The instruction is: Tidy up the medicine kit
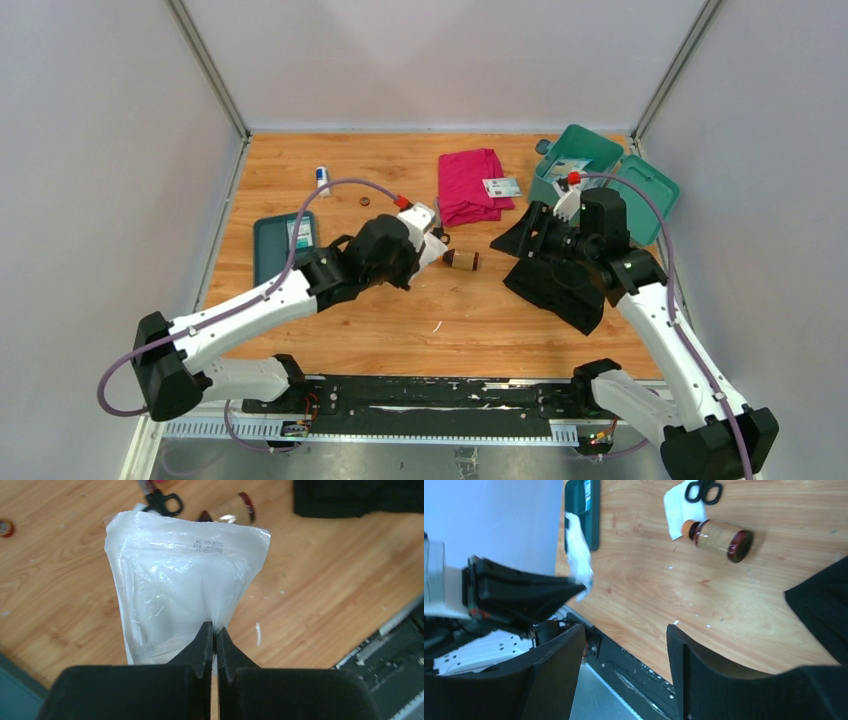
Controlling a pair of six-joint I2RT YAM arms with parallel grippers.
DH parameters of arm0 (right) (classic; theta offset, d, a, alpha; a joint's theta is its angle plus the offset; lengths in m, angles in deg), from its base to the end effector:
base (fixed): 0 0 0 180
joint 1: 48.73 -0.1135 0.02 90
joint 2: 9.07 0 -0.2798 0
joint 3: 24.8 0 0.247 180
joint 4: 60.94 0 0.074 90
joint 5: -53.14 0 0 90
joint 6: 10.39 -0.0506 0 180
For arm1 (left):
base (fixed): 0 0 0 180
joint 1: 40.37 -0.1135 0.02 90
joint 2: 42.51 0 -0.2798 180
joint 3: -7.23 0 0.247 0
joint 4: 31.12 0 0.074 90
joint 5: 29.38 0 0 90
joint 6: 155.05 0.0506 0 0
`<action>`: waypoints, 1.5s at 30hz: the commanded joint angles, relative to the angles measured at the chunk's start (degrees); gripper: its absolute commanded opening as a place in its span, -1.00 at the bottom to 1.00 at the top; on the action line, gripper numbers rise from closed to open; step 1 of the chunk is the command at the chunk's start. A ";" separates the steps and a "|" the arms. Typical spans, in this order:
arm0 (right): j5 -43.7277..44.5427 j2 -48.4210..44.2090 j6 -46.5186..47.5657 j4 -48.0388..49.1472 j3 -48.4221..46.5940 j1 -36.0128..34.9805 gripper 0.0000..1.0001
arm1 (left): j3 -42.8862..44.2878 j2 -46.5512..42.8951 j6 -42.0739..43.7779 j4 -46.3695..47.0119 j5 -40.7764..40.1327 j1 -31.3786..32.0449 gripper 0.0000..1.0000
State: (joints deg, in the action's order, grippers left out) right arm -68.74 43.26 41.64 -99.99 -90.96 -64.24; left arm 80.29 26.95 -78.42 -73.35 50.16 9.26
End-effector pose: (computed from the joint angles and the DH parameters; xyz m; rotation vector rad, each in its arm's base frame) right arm 0.1804 0.0778 0.3442 0.0357 2.1313 1.1337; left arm 0.1787 -0.1960 0.3138 0.6084 2.1776 -0.3913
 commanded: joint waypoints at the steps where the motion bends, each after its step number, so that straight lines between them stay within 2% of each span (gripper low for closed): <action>1: -2.84 2.13 -3.62 2.77 0.37 -4.82 0.32 | -4.55 -4.45 -2.17 8.10 0.49 7.92 -1.00; 8: -2.45 7.51 -5.18 6.16 -0.47 -12.61 0.32 | -8.16 -6.37 -3.52 10.16 0.88 13.35 -1.00; 13: -1.67 12.06 -4.86 6.12 -1.81 -17.16 0.27 | -8.29 -6.64 -2.46 10.39 1.59 14.08 -1.00; 17: -1.63 14.64 -5.04 6.63 -2.20 -19.31 0.16 | -8.50 -6.74 -1.68 10.38 2.68 14.17 -1.00; 21: -0.96 15.59 -5.55 7.63 -2.15 -20.34 -0.05 | -9.34 -7.08 -1.53 10.53 3.41 14.19 -1.00; 26: 1.08 15.24 -5.71 7.90 -1.98 -20.44 -0.62 | -10.28 -8.30 -2.81 10.33 1.32 14.27 -1.00; 29: 3.48 14.33 -6.22 7.73 -1.66 -20.48 -0.96 | -10.66 -10.84 -4.05 10.48 -1.11 14.28 -0.59; 30: 4.79 14.00 -6.42 7.54 -1.61 -20.49 -1.00 | -10.62 -11.98 -4.22 10.56 -1.83 14.27 -0.48; 34: 9.40 12.70 -5.96 6.16 -2.26 -19.93 -1.00 | -10.28 -14.55 -4.88 9.89 -3.52 14.26 0.05; 37: 16.48 10.70 -5.53 3.77 -2.70 -17.90 -1.00 | -10.29 -16.38 -5.53 8.26 -5.27 14.27 0.27; 40: 21.90 6.84 -5.82 3.29 -2.17 -11.52 -1.00 | -11.08 -17.59 -7.82 4.74 -11.31 14.25 0.38; 42: 23.56 6.26 -4.63 2.88 -3.32 -6.08 -1.00 | -12.37 -18.29 -10.15 2.69 -17.39 14.20 0.57; 45: 25.06 8.09 -0.62 1.52 -8.11 2.66 -1.00 | -14.48 -17.43 -14.61 -0.24 -21.84 13.99 0.79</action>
State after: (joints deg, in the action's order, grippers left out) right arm -49.65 50.34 36.52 -96.34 -93.71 -69.53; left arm 68.64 9.02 -87.31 -68.10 37.57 23.14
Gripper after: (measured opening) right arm 0.012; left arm 0.862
